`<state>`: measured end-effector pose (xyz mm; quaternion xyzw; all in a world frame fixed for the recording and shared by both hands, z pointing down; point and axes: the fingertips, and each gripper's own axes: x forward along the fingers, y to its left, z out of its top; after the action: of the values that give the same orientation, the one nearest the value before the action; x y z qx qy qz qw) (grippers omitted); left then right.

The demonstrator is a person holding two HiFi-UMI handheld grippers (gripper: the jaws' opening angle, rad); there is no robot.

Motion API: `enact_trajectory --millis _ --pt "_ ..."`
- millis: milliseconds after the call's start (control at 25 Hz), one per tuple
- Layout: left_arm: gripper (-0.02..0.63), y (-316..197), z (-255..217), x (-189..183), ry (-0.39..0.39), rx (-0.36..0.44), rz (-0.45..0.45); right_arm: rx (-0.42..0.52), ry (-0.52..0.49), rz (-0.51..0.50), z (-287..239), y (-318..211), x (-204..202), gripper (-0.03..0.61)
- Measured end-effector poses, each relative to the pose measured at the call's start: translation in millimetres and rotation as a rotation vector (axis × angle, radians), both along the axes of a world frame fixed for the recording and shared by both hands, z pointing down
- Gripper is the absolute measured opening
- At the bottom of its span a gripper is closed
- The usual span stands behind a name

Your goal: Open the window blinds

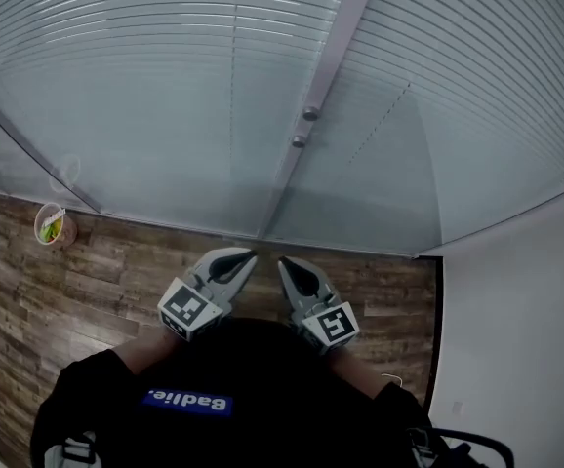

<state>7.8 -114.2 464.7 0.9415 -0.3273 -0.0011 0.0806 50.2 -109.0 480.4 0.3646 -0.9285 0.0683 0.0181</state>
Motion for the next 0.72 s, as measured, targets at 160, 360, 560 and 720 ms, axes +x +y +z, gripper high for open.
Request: enact_trajectory --millis 160,360,560,720 --pt "0.000 -18 5 -20 0.010 -0.011 0.026 -0.004 0.008 0.034 0 -20 -20 0.003" --pt "0.000 -30 4 -37 0.012 -0.003 0.061 0.020 0.034 0.061 -5 -30 -36 0.003" --pt "0.000 -38 -2 -35 0.035 -0.007 0.074 0.031 0.046 0.092 -11 -38 -33 0.003" --pt "0.000 -42 -4 -30 0.033 0.001 0.067 0.044 0.056 0.091 -16 -43 -28 0.003"
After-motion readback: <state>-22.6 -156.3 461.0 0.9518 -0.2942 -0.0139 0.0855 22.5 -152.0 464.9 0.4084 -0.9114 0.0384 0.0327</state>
